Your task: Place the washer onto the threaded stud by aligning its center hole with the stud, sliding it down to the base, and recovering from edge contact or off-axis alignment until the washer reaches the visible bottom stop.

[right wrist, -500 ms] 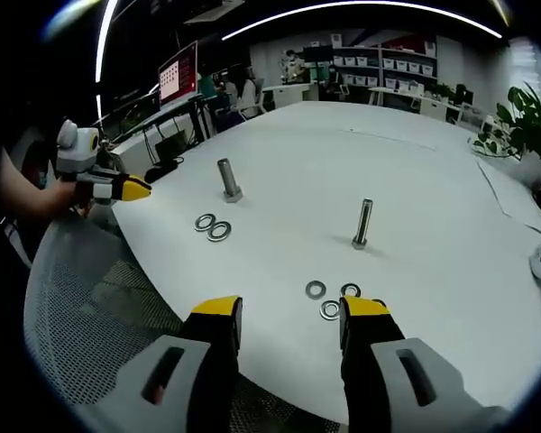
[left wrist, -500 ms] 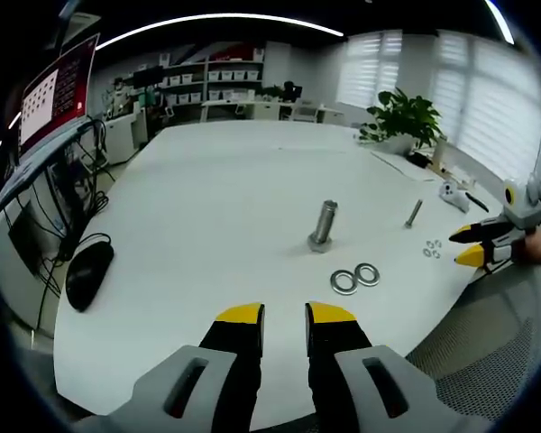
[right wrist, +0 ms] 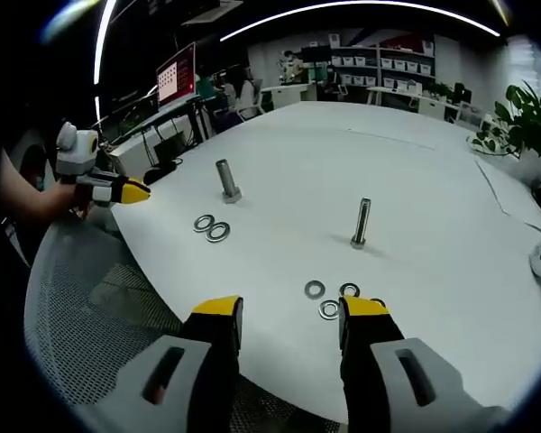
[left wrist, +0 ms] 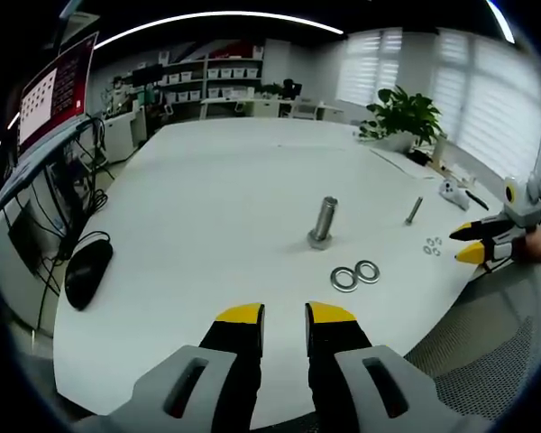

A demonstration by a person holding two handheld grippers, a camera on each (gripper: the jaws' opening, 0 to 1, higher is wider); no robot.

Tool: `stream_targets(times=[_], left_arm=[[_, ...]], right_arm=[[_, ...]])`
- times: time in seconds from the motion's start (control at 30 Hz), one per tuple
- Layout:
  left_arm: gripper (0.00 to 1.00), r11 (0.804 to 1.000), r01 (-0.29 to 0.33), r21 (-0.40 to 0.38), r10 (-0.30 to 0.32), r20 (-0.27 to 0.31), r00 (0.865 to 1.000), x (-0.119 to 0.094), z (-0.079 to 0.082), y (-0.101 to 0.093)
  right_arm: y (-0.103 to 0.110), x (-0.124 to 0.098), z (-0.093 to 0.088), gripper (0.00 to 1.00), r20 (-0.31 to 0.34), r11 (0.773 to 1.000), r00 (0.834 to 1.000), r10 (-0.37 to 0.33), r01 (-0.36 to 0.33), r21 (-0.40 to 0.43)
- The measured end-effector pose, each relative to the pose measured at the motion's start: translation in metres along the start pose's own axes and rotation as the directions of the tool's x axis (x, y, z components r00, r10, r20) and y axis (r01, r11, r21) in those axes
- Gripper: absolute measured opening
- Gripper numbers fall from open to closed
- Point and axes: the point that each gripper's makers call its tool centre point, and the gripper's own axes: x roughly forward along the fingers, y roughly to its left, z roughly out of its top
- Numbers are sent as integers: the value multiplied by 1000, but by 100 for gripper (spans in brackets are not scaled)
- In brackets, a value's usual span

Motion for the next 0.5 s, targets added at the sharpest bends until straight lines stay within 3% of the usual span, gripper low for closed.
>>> stream_targets(times=[0.5], left_arm=[[16,1000,6,5,-6,-14,1000,2,-3,-1]], right_arm=[[2,0,-1,45,-7,1000,1000,6,-6,-6]])
